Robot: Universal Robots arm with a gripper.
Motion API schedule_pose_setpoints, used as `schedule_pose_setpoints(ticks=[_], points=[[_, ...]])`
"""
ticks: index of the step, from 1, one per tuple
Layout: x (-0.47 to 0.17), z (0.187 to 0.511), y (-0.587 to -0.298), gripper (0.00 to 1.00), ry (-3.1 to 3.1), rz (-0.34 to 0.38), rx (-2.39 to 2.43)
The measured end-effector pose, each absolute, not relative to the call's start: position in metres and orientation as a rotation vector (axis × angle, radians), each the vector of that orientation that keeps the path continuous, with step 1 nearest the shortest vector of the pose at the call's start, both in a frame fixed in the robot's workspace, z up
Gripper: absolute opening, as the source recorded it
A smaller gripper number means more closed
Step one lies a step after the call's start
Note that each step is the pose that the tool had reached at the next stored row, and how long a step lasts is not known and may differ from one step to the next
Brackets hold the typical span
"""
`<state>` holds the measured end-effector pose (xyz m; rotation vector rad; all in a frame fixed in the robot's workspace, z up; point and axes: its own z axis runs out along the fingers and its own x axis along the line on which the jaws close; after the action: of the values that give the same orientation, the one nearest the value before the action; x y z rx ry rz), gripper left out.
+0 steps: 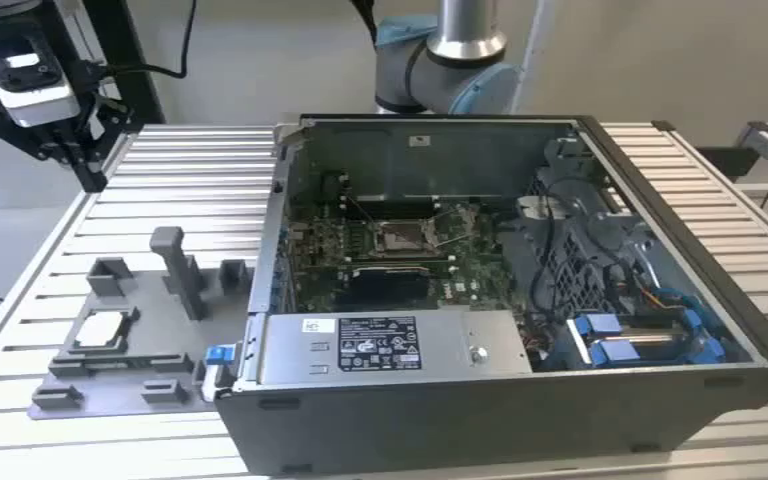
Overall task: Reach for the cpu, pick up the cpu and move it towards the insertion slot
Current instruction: 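Reach for the cpu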
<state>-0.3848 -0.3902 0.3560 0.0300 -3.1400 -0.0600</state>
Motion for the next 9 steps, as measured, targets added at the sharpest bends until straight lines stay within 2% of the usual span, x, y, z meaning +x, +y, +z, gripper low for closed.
schedule_pose_setpoints(ticks=[9], points=[[-0.3848, 0.356, -0.3902, 0.0, -3.14, -0.06, 0.03]])
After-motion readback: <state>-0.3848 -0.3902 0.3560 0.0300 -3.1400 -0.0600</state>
